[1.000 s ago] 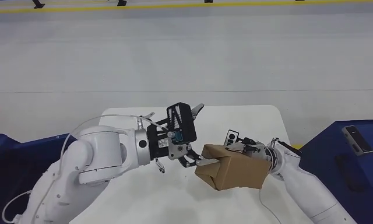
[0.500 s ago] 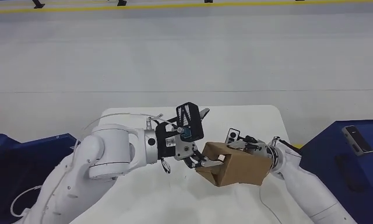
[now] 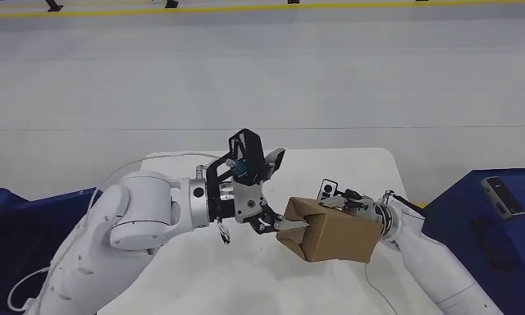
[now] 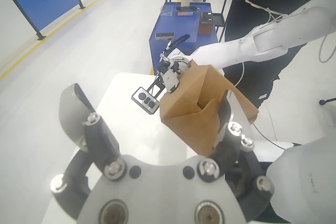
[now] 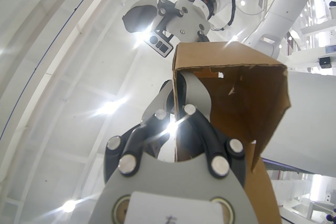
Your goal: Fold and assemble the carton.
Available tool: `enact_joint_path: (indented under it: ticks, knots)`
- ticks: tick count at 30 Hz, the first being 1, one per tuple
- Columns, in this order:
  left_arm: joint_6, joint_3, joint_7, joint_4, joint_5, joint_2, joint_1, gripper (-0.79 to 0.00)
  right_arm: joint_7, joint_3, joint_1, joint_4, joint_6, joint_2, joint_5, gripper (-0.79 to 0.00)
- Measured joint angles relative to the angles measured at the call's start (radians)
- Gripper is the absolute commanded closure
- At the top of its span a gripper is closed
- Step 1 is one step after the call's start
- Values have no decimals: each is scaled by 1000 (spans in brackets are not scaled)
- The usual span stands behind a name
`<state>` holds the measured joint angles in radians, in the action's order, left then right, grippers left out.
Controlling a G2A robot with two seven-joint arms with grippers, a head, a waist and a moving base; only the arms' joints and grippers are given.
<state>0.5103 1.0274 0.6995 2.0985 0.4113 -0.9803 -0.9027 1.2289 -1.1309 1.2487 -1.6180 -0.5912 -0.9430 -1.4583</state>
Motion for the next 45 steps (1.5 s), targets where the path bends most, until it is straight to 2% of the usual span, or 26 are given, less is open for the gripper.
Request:
enact_joint_path:
  ticks: [11,20,22,26,30,33,37,45]
  knots:
    - [-1,98,35,17,-145,18,-80,-785,1,-5,9,-12,1,-1,9,0]
    - [-3,102,31,20,-146,18,-84,-785,1,-2,13,-14,4,-3,12,0]
    - [-16,120,-8,26,-186,18,-105,-785,-20,-4,21,-29,13,-5,7,0]
    - [-39,217,-25,31,-351,29,-161,-785,-23,-29,36,-44,14,-3,6,0]
    - [-134,346,76,40,-462,50,-243,-785,-6,-58,51,-52,8,0,16,0]
    - [-222,396,178,51,-457,62,-295,-785,-1,-71,63,-63,5,2,23,0]
    - [-266,343,252,54,-431,63,-318,-785,1,-77,76,-79,5,2,36,0]
    - [-287,222,234,36,-382,49,-249,-785,-4,-82,85,-87,5,-2,45,0]
